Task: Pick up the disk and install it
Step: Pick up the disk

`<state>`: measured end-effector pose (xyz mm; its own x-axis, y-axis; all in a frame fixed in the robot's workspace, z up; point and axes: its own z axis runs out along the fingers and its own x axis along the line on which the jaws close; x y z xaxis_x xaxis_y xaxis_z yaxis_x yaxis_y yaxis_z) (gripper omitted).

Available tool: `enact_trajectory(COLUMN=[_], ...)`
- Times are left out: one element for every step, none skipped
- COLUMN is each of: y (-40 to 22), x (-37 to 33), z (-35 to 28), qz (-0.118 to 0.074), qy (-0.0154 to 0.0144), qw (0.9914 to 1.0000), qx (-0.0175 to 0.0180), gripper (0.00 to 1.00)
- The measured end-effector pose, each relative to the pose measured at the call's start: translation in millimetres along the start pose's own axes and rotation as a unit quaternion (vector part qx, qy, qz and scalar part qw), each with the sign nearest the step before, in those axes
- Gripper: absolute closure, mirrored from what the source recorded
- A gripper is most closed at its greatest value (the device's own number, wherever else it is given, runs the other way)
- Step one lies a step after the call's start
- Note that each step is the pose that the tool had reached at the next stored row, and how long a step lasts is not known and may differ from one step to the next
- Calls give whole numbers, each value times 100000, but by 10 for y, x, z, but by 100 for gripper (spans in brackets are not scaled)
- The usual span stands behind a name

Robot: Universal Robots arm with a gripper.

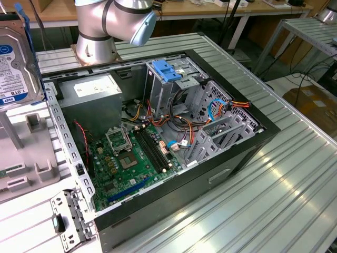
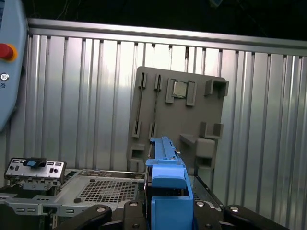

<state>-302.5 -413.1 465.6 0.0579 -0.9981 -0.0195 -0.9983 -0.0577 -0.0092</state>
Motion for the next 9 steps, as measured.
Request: enact_trajectory(y=[-11,-29,-39,-51,-69,-86,-100,-109,-118], x=[3,7,9,13,17,20,23,24,27], z=[0,0,0,1,1,0,1,1,1], qz=[1,3,3,2,3,3,2,2,3], qy=[-2,1,-2,-4,-4,-1,-7,-7,-4], qw=[100000,100000,100000,100000,100000,100000,100000,100000,100000], qx=[1,-8,-9,-10,-16,-29,-30,-35,-36], gripper=[64,64,64,64,64,64,64,64,64])
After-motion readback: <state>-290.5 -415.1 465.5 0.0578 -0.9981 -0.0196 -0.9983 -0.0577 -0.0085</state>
